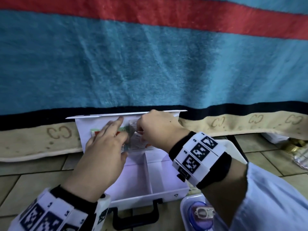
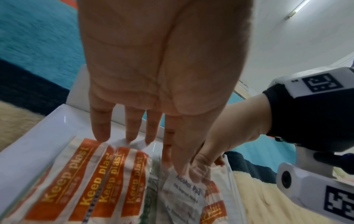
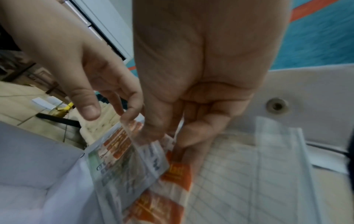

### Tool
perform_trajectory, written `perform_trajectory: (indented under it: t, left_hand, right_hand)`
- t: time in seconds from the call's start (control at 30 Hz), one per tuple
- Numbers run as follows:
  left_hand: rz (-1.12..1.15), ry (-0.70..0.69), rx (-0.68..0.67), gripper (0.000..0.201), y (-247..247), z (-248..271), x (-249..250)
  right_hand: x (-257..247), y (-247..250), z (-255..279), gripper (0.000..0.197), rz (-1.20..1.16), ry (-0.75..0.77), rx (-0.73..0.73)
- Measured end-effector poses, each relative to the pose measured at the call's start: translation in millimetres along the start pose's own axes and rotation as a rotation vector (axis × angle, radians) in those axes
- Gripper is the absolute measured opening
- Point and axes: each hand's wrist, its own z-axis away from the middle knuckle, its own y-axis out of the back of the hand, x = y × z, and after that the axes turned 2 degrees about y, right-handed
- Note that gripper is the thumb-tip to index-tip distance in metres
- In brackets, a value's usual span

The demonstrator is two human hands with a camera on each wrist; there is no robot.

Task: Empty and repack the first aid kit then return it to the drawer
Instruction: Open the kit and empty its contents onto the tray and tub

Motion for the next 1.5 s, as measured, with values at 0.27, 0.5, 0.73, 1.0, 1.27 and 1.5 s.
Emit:
perform_trajectory:
  t: [0.27,0.5,0.73,1.0,1.27,1.5]
  left_hand:
    - [0.072,-0.011,-0.017,0.018,-1,0,-5]
    - [0.124,-0.018,0.042,0.017,3,3,-6]
    - [0.113,0.009,0.076,0.033,6,5,-2]
    - [0.541,-0.153,0.255,0.032,15,22,51]
    - [0.818,-0.357,-0.14,0.021,-24,39,151]
    - [0.727,-0.503,-0.369,0.013,-66,56,199]
  right_hand:
    - [-8,-2,-7,0.028,0.033,0.079,-0.136]
    - [3,7,4,0.018,-0.043,0.056,-0.051]
    - [34,23,24,0.013,-0.517,-0.189,0.309]
    - [50,13,103,0.005,-1.174,-0.407,0.514]
    - [63,-9,230,0.006,-1.242,-0.644,0.48]
    - [66,-36,295,0.015,-1.301,-0.825,0.505]
